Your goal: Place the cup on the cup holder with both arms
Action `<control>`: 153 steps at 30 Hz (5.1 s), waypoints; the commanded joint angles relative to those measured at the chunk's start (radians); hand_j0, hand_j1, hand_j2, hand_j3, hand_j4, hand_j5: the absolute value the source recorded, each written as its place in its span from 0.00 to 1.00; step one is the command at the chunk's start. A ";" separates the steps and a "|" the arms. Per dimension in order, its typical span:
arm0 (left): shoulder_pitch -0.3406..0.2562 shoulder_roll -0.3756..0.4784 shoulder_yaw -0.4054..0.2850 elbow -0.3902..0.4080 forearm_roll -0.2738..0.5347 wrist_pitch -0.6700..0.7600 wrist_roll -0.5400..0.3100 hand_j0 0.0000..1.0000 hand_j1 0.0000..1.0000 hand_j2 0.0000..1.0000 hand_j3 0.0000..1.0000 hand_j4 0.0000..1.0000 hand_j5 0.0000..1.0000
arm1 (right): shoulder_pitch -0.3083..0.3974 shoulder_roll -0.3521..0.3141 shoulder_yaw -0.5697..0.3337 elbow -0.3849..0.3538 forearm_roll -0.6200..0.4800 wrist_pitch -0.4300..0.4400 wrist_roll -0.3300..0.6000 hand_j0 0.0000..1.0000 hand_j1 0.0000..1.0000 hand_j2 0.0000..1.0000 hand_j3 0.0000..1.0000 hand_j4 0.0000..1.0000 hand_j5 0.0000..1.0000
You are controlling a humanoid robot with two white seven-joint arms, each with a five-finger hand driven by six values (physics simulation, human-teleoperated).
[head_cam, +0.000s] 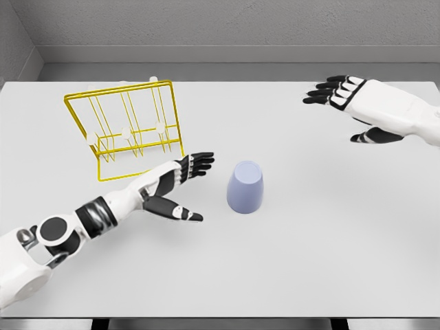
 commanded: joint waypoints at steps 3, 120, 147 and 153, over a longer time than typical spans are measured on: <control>-0.002 -0.043 0.000 0.026 0.004 0.010 0.005 1.00 1.00 1.00 1.00 1.00 1.00 | 0.087 0.026 -0.140 0.002 -0.097 0.003 -0.002 1.00 1.00 1.00 1.00 1.00 1.00; -0.017 -0.175 0.166 -0.105 -0.002 0.090 0.072 0.58 0.58 0.58 0.58 0.58 0.58 | 0.181 0.090 -0.223 0.024 -0.093 0.003 0.007 1.00 1.00 1.00 1.00 1.00 1.00; -0.026 -0.029 0.232 -0.120 0.044 0.011 0.100 0.58 0.58 0.58 0.58 0.58 0.58 | 0.181 0.090 -0.223 0.024 -0.091 0.003 0.007 1.00 1.00 1.00 1.00 1.00 1.00; -0.038 0.010 0.232 -0.120 0.058 -0.019 0.100 0.58 0.58 0.58 0.58 0.58 0.58 | 0.181 0.090 -0.225 0.024 -0.091 0.003 0.007 1.00 1.00 1.00 1.00 1.00 1.00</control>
